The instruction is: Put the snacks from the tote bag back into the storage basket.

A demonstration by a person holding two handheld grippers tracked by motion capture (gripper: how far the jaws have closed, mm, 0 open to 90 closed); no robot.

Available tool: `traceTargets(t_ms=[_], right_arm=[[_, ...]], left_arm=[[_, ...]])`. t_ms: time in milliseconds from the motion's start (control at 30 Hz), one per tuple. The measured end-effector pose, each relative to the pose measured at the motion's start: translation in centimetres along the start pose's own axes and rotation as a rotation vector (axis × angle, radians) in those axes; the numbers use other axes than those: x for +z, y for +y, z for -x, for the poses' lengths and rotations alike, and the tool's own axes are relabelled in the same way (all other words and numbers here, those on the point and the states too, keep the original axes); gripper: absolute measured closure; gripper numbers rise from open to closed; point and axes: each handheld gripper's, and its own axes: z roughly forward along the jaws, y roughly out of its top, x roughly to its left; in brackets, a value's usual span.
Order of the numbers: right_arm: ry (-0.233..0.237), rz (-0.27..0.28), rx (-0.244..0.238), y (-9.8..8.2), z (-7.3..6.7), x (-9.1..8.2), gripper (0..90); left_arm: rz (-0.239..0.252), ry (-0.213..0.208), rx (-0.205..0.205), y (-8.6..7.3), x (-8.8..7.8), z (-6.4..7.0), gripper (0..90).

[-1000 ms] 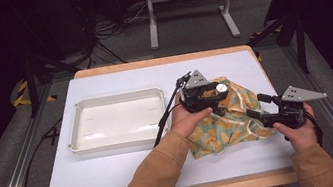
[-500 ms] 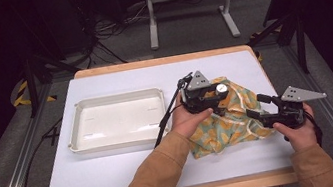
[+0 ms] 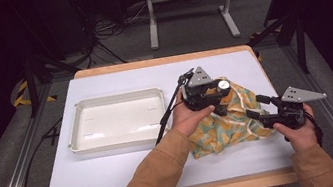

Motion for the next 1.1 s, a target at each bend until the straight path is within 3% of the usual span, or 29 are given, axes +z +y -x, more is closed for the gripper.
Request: traceTargets(t_ms=[467, 667, 1100], right_arm=[[0.029, -0.005, -0.025, 0.1, -0.4, 0.0, 30.8], [0.050, -0.003, -0.051, 0.2, -0.7, 0.1, 33.1], [0.072, -0.001, -0.088, 0.3, -0.9, 0.4, 33.7]], left_arm=[[0.033, 0.000, -0.018, 2.0, -1.3, 0.4, 58.7], [0.093, -0.006, -0.047, 2.9, -2.5, 0.4, 58.7], [0.124, 0.000, -0.025, 4.9, -5.1, 0.5, 58.7]])
